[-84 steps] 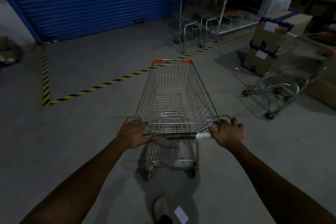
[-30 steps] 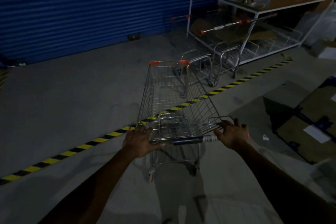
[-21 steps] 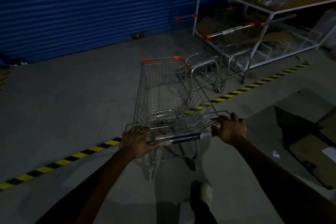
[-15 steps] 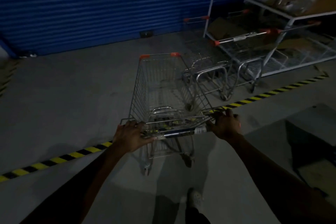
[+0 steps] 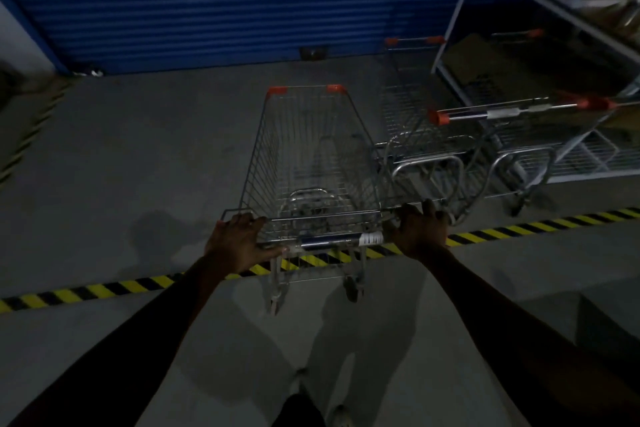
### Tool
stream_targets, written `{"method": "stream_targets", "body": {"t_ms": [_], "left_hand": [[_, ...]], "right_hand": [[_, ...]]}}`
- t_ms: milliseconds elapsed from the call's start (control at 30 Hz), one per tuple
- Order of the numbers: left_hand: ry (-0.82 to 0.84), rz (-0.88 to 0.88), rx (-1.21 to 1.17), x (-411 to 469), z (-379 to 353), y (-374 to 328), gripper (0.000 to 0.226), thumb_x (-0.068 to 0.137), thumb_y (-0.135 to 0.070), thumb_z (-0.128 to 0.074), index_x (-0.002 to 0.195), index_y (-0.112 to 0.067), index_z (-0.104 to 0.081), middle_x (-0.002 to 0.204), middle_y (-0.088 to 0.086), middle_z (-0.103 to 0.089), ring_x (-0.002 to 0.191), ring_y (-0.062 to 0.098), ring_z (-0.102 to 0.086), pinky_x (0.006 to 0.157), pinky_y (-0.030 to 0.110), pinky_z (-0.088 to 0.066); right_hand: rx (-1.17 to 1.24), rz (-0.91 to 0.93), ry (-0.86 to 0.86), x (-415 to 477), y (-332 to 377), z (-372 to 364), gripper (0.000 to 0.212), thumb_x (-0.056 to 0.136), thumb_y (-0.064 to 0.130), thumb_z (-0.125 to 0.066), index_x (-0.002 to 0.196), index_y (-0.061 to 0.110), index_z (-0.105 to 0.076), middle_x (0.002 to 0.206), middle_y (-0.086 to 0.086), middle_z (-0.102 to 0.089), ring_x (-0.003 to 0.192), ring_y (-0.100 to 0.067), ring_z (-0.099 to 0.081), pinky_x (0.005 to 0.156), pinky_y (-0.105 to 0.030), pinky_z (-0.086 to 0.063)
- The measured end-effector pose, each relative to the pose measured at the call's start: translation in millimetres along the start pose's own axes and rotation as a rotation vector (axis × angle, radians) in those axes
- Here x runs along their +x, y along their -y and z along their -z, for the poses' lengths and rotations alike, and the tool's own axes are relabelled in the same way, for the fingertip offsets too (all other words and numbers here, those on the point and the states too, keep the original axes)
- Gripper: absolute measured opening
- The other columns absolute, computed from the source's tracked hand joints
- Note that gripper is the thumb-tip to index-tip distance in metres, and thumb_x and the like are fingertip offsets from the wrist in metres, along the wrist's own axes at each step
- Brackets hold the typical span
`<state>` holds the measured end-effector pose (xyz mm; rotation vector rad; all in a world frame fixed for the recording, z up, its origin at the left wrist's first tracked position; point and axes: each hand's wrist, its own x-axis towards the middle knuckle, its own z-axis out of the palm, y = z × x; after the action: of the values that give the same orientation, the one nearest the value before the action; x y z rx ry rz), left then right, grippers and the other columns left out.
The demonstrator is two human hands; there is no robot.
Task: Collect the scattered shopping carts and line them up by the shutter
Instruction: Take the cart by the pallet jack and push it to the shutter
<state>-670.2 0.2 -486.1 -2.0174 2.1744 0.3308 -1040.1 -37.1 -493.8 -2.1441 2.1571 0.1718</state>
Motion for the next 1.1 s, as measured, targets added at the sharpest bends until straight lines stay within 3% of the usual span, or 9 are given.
{"method": "stream_targets", "body": {"t_ms": [133,267,433,600,800,900,1033,1100], "left_hand": [[-0.007,0.005,-0.004,52,11,-1,0.128,0.049,-0.107,0.001,0.153,-0.038,-0.031,0.154,0.001,-0.041,0.142,0.022,-0.035,0.114,0.047,-0.031],[0.007,0.021,-0.023,106,28,-5,0.131,0.046,-0.108,0.000,0.153,-0.038,-0.030,0.157,0.001,-0.037,0.144,0.022,-0.033,0.116,0.046,-0.029],[0.024,0.026,-0.007,170,46,-9,0.140,0.039,-0.108,0.008,0.155,-0.036,-0.026,0.160,0.005,-0.033,0.145,0.024,-0.032,0.116,0.043,-0.029],[0.043,0.024,-0.005,222,57,-13,0.131,0.049,-0.106,0.001,0.156,-0.034,-0.024,0.160,0.006,-0.032,0.145,0.025,-0.031,0.116,0.045,-0.027],[0.042,0.035,0.014,262,63,-16,0.112,0.066,-0.101,-0.017,0.155,-0.033,-0.027,0.159,0.006,-0.034,0.144,0.025,-0.031,0.115,0.047,-0.025],[0.065,0.046,-0.001,276,66,-19,0.113,0.066,-0.101,-0.017,0.156,-0.033,-0.024,0.161,0.005,-0.031,0.146,0.025,-0.028,0.116,0.048,-0.023],[0.070,0.068,-0.007,287,72,-24,0.113,0.066,-0.101,-0.018,0.156,-0.033,-0.023,0.162,0.005,-0.028,0.147,0.024,-0.026,0.117,0.048,-0.021],[0.071,0.074,-0.011,289,73,-26,0.113,0.066,-0.101,-0.019,0.156,-0.033,-0.023,0.162,0.004,-0.028,0.147,0.024,-0.026,0.117,0.048,-0.021]], "right_hand": [[-0.019,0.004,0.001,54,-6,6,0.097,0.073,0.077,0.003,0.134,0.036,-0.059,0.144,0.005,-0.056,0.144,-0.038,-0.028,0.107,-0.050,-0.028],[0.038,0.002,-0.007,107,-12,18,0.088,0.079,0.077,-0.011,0.136,0.032,-0.060,0.149,-0.003,-0.050,0.145,-0.040,-0.027,0.109,-0.049,-0.028],[0.011,0.043,-0.006,181,-22,24,0.099,0.069,0.077,0.000,0.139,0.035,-0.056,0.149,0.004,-0.051,0.150,-0.037,-0.020,0.109,-0.047,-0.026],[-0.026,0.094,-0.057,238,-31,30,0.090,0.078,0.074,-0.007,0.128,0.029,-0.066,0.139,-0.003,-0.061,0.144,-0.033,-0.035,0.109,-0.047,-0.030],[-0.038,0.066,-0.075,279,-34,40,0.086,0.082,0.073,-0.011,0.126,0.025,-0.068,0.142,-0.006,-0.058,0.144,-0.030,-0.036,0.111,-0.044,-0.026],[-0.079,0.088,-0.072,293,-36,43,0.066,0.097,0.066,-0.027,0.133,0.024,-0.062,0.144,-0.008,-0.057,0.146,-0.031,-0.033,0.113,-0.044,-0.021],[-0.055,0.101,-0.032,315,-45,41,0.084,0.084,0.072,-0.008,0.136,0.030,-0.059,0.144,-0.002,-0.057,0.150,-0.030,-0.026,0.118,-0.049,-0.014],[-0.074,0.116,-0.018,323,-46,39,0.079,0.087,0.069,-0.009,0.135,0.034,-0.060,0.145,0.002,-0.056,0.151,-0.031,-0.024,0.119,-0.051,-0.013]]}}
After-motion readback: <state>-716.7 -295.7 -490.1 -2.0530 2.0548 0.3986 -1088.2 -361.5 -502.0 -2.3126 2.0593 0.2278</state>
